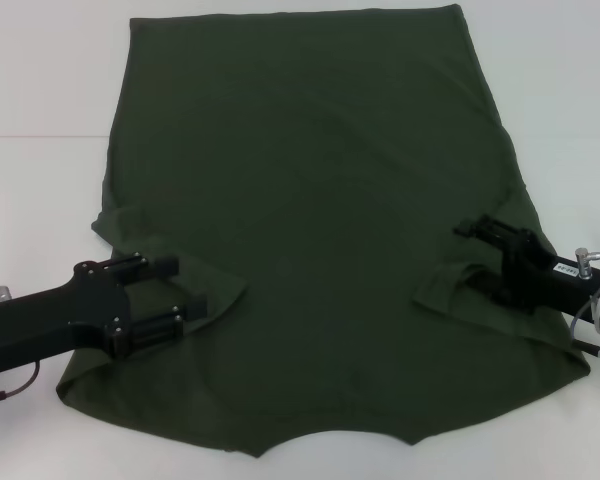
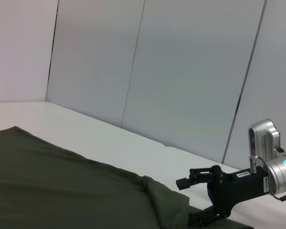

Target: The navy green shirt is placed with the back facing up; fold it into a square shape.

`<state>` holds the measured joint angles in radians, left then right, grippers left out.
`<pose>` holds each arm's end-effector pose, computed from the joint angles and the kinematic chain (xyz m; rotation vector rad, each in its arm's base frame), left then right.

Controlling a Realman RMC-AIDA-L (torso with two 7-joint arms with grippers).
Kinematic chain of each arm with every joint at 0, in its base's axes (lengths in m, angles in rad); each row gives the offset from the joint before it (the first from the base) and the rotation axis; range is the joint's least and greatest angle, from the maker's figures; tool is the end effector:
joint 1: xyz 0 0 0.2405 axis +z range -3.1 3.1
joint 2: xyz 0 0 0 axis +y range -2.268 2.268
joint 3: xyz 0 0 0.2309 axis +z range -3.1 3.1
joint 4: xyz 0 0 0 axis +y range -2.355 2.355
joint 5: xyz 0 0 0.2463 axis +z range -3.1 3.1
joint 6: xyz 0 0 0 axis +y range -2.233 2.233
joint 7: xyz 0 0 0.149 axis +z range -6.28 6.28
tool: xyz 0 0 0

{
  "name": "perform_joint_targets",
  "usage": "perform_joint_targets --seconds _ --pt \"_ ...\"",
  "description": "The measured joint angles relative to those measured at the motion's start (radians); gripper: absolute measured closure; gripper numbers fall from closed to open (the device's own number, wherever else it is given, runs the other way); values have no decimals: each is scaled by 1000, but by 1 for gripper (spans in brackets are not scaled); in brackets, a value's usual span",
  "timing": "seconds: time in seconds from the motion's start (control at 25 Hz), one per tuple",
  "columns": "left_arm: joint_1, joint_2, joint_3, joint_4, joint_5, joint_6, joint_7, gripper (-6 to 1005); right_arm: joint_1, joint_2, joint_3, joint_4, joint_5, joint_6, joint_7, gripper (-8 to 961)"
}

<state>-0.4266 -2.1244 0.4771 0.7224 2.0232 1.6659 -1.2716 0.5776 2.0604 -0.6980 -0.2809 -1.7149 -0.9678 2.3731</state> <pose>-0.2932 0.3163 0.0321 -2.5641 -0.6004 -0.8177 0.3241 0.3797 -0.0382 -1.4664 2.2017 1.0082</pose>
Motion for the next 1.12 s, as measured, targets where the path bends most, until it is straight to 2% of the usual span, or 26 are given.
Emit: perform_joint_targets --seconds 0.56,0.68,1.12 --pt "5 0 0 1 -10 0 -1 300 13 12 -10 0 -1 86 2 76" --pt "5 0 0 4 -12 0 -4 300 16 13 -25 -5 -2 95 -10 255" --pt "5 -1 0 5 -22 0 -4 300 30 16 -39 -10 -3 102 -27 490"
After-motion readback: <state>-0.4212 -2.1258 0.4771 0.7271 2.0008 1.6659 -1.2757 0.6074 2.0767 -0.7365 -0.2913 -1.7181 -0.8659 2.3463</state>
